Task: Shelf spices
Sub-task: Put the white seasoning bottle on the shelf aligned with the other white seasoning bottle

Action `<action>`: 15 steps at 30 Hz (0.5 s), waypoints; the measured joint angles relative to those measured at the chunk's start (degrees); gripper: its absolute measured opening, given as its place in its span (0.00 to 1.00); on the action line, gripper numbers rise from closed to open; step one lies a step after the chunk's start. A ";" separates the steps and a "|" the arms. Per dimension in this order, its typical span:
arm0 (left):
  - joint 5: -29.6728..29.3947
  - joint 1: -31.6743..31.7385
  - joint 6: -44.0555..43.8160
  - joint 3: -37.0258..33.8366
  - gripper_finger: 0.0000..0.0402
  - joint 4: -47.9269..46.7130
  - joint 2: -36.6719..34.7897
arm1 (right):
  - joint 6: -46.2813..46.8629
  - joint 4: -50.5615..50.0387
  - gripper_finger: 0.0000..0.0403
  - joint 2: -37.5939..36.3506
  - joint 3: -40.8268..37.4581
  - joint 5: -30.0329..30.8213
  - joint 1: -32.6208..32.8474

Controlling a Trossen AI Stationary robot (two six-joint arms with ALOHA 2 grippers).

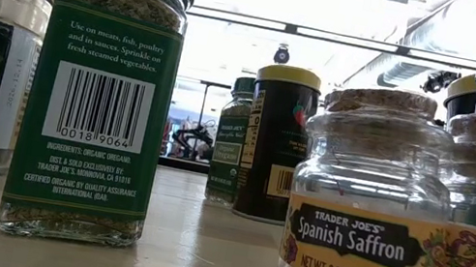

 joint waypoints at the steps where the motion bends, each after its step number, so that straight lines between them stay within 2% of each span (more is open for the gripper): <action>1: 0.09 0.27 0.18 0.02 0.67 0.04 0.00 | 0.70 0.85 0.35 1.12 -0.47 0.10 2.43; 4: 0.74 0.63 0.17 0.00 0.67 0.08 0.00 | 3.46 -0.74 0.35 6.90 0.49 1.88 8.19; 8: 1.03 0.57 -0.01 0.00 0.67 0.68 0.02 | 9.72 -7.45 0.35 16.66 6.80 6.68 14.44; 12: 1.24 0.48 -0.10 0.00 0.67 2.08 0.02 | 22.03 -24.17 0.35 28.08 17.20 8.91 18.39; 15: 1.27 0.50 -1.06 0.00 0.67 2.05 0.02 | 37.53 -39.43 0.35 35.96 23.96 5.29 19.32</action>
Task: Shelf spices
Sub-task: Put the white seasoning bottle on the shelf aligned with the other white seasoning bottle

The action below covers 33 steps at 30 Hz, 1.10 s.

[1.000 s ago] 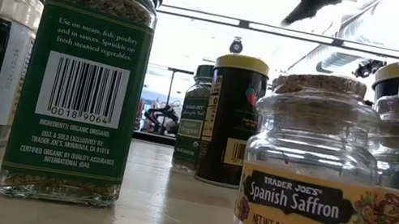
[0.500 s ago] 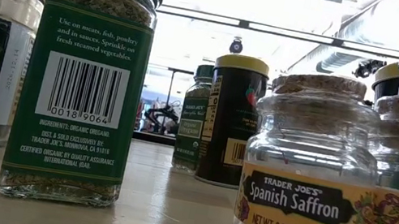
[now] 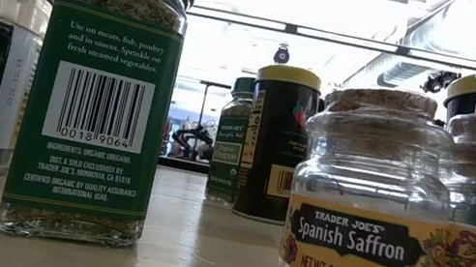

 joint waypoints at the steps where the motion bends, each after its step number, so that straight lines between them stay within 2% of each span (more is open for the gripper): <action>1: -0.03 0.04 -0.21 0.00 0.67 0.00 0.00 | 3.92 -2.44 0.35 2.36 1.41 -1.52 0.01; 3: -0.76 0.09 -0.30 0.00 0.67 0.00 0.00 | 8.97 -4.05 0.35 6.05 3.42 -3.98 0.00; 6: -2.38 0.09 -0.32 0.00 0.67 0.04 0.00 | 11.16 -4.13 0.35 10.34 4.16 -4.75 -0.07; 9: -2.34 0.09 -0.20 0.00 0.67 0.02 0.00 | 12.80 0.22 0.38 12.67 4.14 -8.35 -0.56; 12: -3.95 0.07 0.98 -0.28 0.67 0.38 0.02 | 16.25 4.30 0.45 13.39 4.14 -7.44 -0.56; 16: -6.51 0.12 1.71 -2.25 0.67 1.04 0.13 | 22.54 6.26 0.60 13.51 4.14 -4.69 -1.14; 19: -6.95 0.23 0.77 -4.79 0.67 1.08 0.15 | 27.17 5.42 0.70 13.69 4.16 -5.12 -1.74; 22: -6.84 0.26 -0.38 -6.69 0.67 1.46 0.24 | 32.31 2.72 0.76 13.72 4.12 -4.21 -2.10; 26: -6.89 0.24 -0.95 -8.64 0.67 2.78 0.24 | 35.58 2.02 0.78 14.59 3.99 -2.52 -2.87; 33: -7.00 0.24 -0.93 -8.85 0.67 3.08 0.24 | 34.89 2.66 0.78 17.15 3.97 -1.57 -5.02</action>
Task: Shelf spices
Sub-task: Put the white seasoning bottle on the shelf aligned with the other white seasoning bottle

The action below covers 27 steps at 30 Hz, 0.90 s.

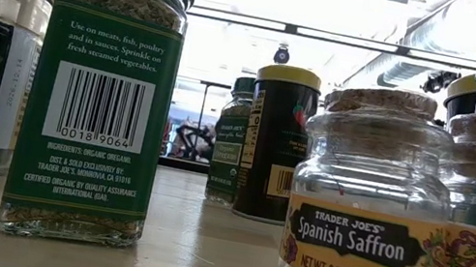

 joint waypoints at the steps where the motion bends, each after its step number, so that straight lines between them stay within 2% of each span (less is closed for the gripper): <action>1: -0.06 -0.16 -0.02 0.00 0.67 0.00 0.00 | -0.26 -0.43 0.78 0.43 0.00 -0.34 -0.26; 11: -0.11 -0.61 0.19 0.00 0.67 1.26 -0.02 | -4.00 0.26 0.78 1.85 -1.92 -3.03 -1.20; 15: -0.02 -0.63 0.00 0.00 0.67 1.33 -0.04 | -5.87 5.99 0.75 1.48 -5.78 -4.54 -1.15; 20: 0.09 -0.72 0.00 0.00 0.67 1.37 -0.07 | -6.70 8.18 0.66 1.37 -7.06 -3.98 -1.48; 27: 0.07 -0.70 0.04 0.00 0.67 1.42 -0.07 | -7.04 6.30 0.49 0.93 -7.06 -8.18 -1.42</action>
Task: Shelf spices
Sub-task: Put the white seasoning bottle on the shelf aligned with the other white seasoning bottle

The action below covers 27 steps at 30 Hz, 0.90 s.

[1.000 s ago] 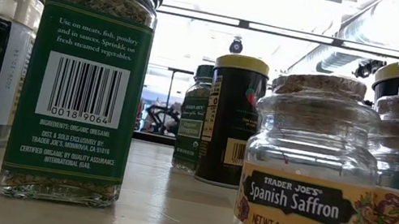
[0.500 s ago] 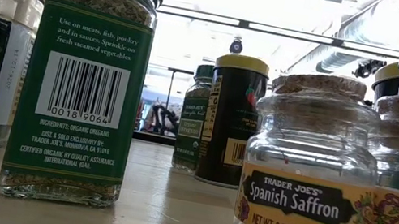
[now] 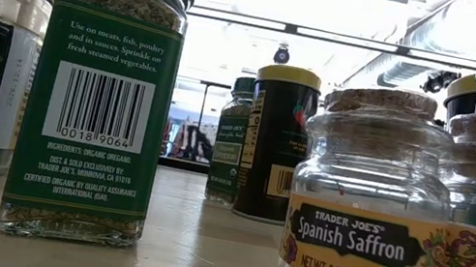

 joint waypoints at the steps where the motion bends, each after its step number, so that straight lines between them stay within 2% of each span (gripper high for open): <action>1: 0.00 0.00 0.02 0.00 0.67 0.00 0.00 | -0.55 0.06 0.47 -0.41 0.00 -0.64 -0.03; 7: -0.03 0.00 0.29 0.00 0.67 0.00 0.00 | -3.43 -5.34 0.47 -3.92 4.59 -2.13 -0.67; 12: -0.08 0.31 0.60 0.00 0.67 0.03 0.00 | -13.26 -15.89 0.47 -5.29 15.53 -2.05 -5.30; 16: 0.00 0.88 1.01 0.00 0.67 0.01 0.00 | -27.40 -25.07 0.47 -4.82 24.11 5.42 -13.37; 18: 0.12 1.25 1.01 0.00 0.67 0.00 0.00 | -36.46 -26.83 0.47 -4.52 25.34 8.49 -19.06; 23: 1.68 1.84 1.01 0.00 0.67 0.01 0.00 | -59.95 -21.51 0.47 -2.89 21.52 7.85 -33.36; 27: 3.68 2.43 1.01 0.00 0.67 -0.02 0.00 | -77.82 -18.57 0.47 1.39 17.96 6.83 -40.69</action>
